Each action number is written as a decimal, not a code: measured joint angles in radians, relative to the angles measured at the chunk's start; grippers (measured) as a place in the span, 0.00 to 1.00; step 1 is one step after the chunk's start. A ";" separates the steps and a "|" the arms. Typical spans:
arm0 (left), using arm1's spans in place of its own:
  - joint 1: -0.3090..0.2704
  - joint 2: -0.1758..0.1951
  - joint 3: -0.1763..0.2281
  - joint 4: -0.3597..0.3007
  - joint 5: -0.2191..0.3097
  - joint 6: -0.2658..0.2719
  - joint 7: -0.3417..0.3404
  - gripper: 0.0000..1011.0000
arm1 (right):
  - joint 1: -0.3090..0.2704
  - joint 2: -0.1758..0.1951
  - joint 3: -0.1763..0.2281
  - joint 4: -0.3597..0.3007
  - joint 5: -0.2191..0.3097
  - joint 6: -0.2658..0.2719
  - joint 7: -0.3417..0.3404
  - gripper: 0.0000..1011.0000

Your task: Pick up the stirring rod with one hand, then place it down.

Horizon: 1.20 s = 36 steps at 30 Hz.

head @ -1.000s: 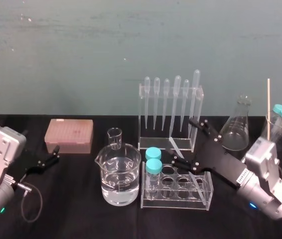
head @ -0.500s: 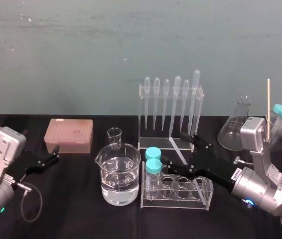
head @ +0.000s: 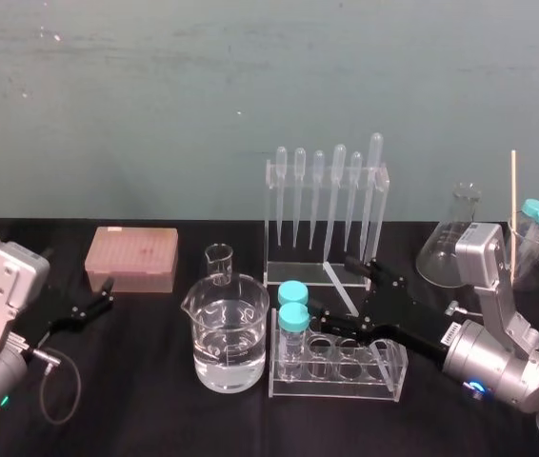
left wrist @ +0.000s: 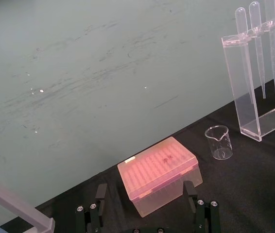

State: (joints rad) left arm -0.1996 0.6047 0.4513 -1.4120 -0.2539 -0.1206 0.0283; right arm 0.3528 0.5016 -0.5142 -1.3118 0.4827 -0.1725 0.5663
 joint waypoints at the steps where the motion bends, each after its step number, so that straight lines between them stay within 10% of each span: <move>1: 0.000 0.000 0.000 0.000 0.000 0.000 0.000 0.99 | 0.000 0.000 0.000 0.000 0.000 0.000 0.000 0.99; 11: 0.000 0.000 0.000 0.000 0.000 0.000 0.000 0.99 | 0.001 0.000 -0.001 0.001 0.003 0.002 0.002 0.90; 36: 0.000 0.000 0.000 0.000 0.000 0.000 0.000 0.99 | 0.002 0.000 -0.002 0.002 0.006 0.002 0.005 0.14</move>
State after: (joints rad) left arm -0.1995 0.6047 0.4514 -1.4120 -0.2539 -0.1205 0.0283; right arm 0.3544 0.5021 -0.5160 -1.3099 0.4882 -0.1709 0.5715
